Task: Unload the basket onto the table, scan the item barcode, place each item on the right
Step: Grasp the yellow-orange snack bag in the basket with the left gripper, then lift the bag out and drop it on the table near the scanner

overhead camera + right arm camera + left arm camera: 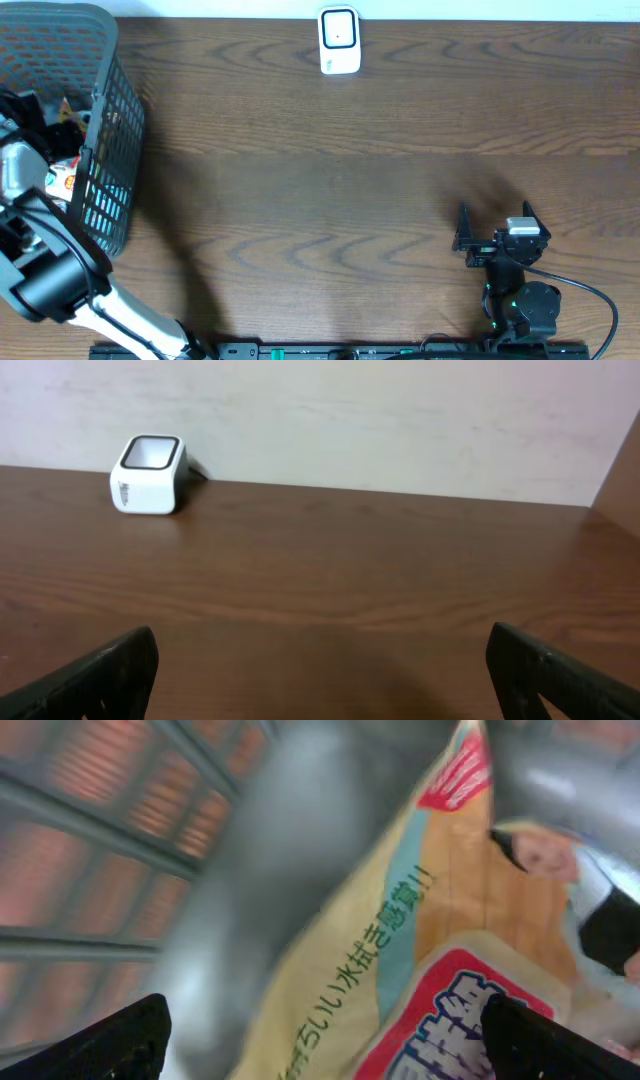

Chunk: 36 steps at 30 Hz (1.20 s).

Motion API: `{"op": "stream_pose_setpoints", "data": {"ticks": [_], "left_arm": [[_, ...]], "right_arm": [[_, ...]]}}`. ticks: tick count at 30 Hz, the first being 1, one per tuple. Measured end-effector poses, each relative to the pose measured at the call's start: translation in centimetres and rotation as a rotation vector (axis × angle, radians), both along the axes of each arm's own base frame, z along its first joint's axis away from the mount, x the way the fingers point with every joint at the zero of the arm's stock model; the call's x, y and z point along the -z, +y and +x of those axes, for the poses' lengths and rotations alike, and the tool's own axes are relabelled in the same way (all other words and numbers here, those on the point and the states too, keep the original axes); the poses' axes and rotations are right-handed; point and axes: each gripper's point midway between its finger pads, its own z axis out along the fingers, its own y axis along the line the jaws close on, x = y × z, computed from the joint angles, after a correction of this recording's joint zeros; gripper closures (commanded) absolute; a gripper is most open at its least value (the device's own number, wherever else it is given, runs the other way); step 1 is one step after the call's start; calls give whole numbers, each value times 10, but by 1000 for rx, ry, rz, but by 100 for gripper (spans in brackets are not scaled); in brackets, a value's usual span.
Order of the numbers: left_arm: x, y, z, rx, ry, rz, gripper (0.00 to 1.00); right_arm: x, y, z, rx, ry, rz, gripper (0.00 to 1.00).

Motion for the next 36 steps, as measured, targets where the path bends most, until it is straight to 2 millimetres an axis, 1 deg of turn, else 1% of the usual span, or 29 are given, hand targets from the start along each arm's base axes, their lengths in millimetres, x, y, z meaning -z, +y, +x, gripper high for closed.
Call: {"op": "stream_pose_setpoints", "data": {"ticks": [1,4,5,7,8,9,10,11,12,13,15,16,19,21,23,25,26,27,28,29,30,32,33,34,35,36], "left_arm": [[6,-4,2,17,-8,-32,2],[12,-16,2,60,-30,-120,0],[15,-21,1,75,-36,-162,5],[20,-32,-3,102,-41,-239,6],[20,-37,-6,113,-42,-272,13],[21,-46,-9,130,-40,-322,27],[22,-52,-11,142,-34,-348,50],[23,-54,-12,144,-32,-363,67],[22,-59,-13,152,-34,-387,78],[21,-60,-12,154,-43,-398,92],[11,-62,-7,163,-79,-419,93],[3,-62,-3,161,-105,-425,94],[-1,-61,0,118,-130,-449,93],[-8,-53,6,57,-173,-456,93],[-21,-44,12,-8,-234,-454,93],[-50,-37,16,-47,-313,-428,93],[-80,-31,18,-63,-384,-397,93],[-106,-29,20,-67,-444,-373,93],[-145,-29,20,-67,-533,-334,93],[-167,-29,19,-65,-582,-313,93],[-200,-31,17,-61,-655,-284,93],[-251,-39,9,-52,-766,-246,93],[-281,-46,1,-50,-834,-235,93],[-297,-50,-4,-55,-871,-238,93],[-324,-60,-15,-72,-935,-261,93],[-334,-66,-19,-90,-962,-296,93]], "right_arm": [[0,0,0,0,0,0,1],[0,0,0,0,0,0,1],[0,0,0,0,0,0,1],[0,0,0,0,0,0,1],[0,0,0,0,0,0,1],[0,0,0,0,0,0,1],[0,0,0,0,0,0,1],[0,0,0,0,0,0,1],[0,0,0,0,0,0,1],[0,0,0,0,0,0,1],[0,0,0,0,0,0,1],[0,0,0,0,0,0,1],[0,0,0,0,0,0,1],[0,0,0,0,0,0,1],[0,0,0,0,0,0,1],[0,0,0,0,0,0,1],[0,0,0,0,0,0,1],[0,0,0,0,0,0,1],[0,0,0,0,0,0,1],[0,0,0,0,0,0,1],[0,0,0,0,0,0,1],[0,0,0,0,0,0,1],[0,0,0,0,0,0,1],[0,0,0,0,0,0,1],[0,0,0,0,0,0,1],[0,0,0,0,0,0,1]]}}
